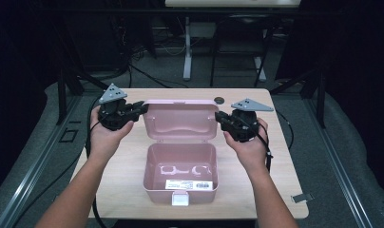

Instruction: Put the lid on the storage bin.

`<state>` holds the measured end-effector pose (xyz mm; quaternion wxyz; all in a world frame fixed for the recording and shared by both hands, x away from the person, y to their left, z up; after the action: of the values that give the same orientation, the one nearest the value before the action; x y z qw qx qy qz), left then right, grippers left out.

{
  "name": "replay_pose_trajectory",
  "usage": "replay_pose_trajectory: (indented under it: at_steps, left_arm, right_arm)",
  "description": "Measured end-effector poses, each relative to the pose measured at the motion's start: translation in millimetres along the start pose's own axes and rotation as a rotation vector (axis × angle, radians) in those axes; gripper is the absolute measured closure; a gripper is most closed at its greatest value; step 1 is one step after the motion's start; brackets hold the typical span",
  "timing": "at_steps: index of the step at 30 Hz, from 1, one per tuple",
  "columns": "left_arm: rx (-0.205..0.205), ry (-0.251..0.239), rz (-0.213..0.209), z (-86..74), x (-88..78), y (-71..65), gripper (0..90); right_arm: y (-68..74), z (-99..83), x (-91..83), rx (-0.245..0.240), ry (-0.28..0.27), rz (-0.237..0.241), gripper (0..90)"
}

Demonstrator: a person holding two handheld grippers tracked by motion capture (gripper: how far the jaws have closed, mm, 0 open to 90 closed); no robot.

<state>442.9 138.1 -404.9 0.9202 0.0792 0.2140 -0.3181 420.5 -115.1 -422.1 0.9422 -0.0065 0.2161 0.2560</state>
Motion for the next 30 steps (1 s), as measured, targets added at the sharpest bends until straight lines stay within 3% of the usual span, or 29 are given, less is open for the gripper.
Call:
replay_pose_trajectory:
  at_steps: [30]
  left_arm:
    - [0.020,-0.004,-0.044,-11.1,-23.9,-16.8,73.3]
  right_arm:
    - [9.0,-6.0,-12.3,0.002,0.031,0.078,76.5]
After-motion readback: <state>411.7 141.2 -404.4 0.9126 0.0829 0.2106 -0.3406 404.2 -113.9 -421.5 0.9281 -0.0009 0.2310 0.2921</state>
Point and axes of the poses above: each handheld gripper's, and its own axes: x roughly forward along the jaws, z roughly out of its top, y roughly to its left, the point moved 9 cm from there along x, roughly forward along the jaws, and after that the axes turned 1 degree about y, right-handed, at the moved point
